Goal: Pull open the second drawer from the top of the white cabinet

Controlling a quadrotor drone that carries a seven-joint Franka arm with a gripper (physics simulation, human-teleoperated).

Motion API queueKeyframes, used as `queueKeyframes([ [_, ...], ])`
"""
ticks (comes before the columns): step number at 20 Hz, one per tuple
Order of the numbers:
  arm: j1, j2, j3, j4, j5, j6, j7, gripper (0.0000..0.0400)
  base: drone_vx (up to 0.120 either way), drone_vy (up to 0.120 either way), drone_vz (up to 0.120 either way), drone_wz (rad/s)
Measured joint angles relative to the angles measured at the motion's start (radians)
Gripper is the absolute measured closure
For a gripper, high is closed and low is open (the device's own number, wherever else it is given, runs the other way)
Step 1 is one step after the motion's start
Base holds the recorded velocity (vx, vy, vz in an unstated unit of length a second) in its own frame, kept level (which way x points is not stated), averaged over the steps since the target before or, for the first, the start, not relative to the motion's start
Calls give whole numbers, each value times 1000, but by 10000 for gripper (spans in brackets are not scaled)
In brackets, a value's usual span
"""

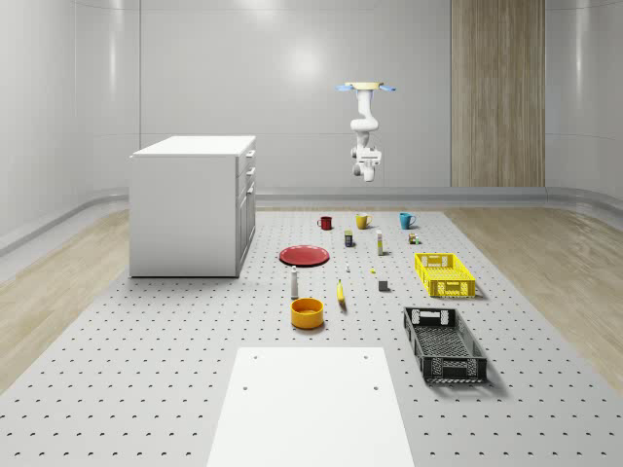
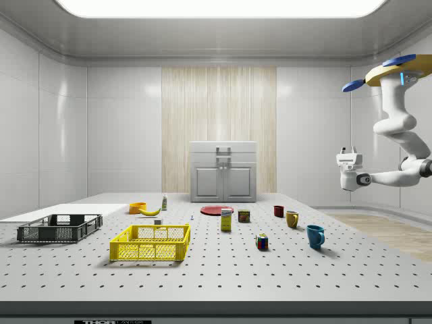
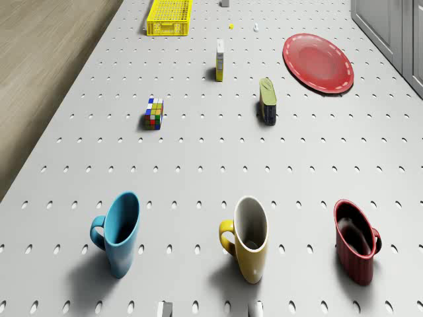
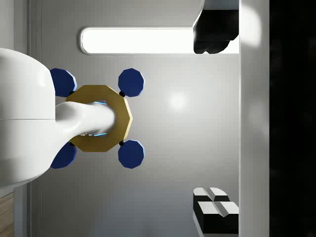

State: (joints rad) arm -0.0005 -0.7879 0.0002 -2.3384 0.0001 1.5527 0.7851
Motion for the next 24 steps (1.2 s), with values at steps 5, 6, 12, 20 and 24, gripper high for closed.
queueKeyframes([
  [5, -2, 19, 1, 106, 1, -84, -1, 78, 0, 0, 0, 0],
  [6, -3, 25, 1, 128, 1, -98, -2, 83, 0, 0, 0, 0],
  [12, -4, 65, 3, 236, 2, -162, -2, 96, 0, -13, 0, 0],
  [20, 87, 74, -383, 166, 598, -195, -97, 93, 65, -120, 0, 0],
  [24, 155, 55, -539, 59, 835, -191, -138, 95, 120, -120, 40, 0],
])
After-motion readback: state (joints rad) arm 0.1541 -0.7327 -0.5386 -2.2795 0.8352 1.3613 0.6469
